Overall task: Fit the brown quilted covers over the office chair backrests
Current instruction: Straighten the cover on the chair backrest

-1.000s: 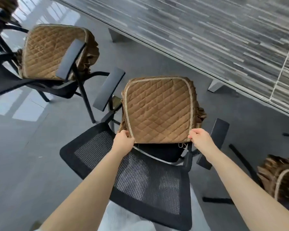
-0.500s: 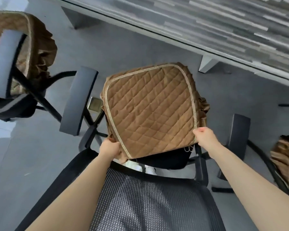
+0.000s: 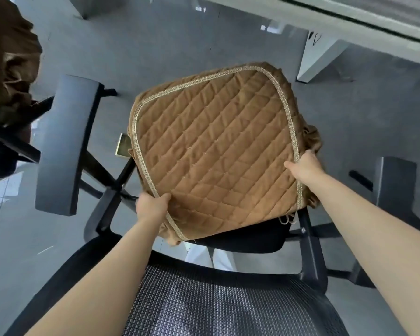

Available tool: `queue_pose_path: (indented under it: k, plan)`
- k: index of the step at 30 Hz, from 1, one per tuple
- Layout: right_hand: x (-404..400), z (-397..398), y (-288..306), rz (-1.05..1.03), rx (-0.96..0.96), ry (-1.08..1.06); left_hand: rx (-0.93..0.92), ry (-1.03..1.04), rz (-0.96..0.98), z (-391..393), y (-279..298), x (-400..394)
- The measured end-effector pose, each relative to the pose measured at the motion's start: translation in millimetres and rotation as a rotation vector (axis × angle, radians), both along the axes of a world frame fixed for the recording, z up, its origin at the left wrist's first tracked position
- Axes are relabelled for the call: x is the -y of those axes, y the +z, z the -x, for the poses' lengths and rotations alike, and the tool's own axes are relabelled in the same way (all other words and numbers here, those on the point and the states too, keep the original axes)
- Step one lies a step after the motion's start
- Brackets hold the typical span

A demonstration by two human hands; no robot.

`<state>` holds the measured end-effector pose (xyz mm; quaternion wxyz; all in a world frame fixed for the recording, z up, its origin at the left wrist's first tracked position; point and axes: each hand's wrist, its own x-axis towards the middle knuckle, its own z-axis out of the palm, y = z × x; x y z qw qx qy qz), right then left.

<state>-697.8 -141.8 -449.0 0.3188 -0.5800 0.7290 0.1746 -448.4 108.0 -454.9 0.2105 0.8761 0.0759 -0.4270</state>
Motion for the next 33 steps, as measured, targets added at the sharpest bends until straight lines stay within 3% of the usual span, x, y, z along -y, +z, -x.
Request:
queue_pose_path:
  k: [3,7,12,16,20,25,29,33]
  plan:
    - [3,3,2,-0.038,0.007,-0.031,0.094,0.015,0.037,-10,6,3]
    - [-12,11,14,0.063,0.043,0.017,0.211,0.024,0.104,-26,23,8]
    - [-67,25,31,0.123,0.011,0.014,0.314,-0.169,0.059,-19,39,8]
    - [-114,38,22,-0.021,-0.013,-0.061,0.297,-0.297,-0.054,-9,34,-3]
    - [-137,44,16,-0.032,-0.090,-0.033,0.166,-0.391,-0.177,-3,23,-18]
    - [-108,35,16,-0.278,-0.035,-0.023,0.096,-0.415,-0.186,-12,18,-11]
    - [-58,22,18,-0.135,-0.024,0.007,0.163,-0.510,-0.129,-29,14,13]
    - [-2,3,10,-0.002,0.059,-0.111,0.207,-0.535,-0.064,-60,5,45]
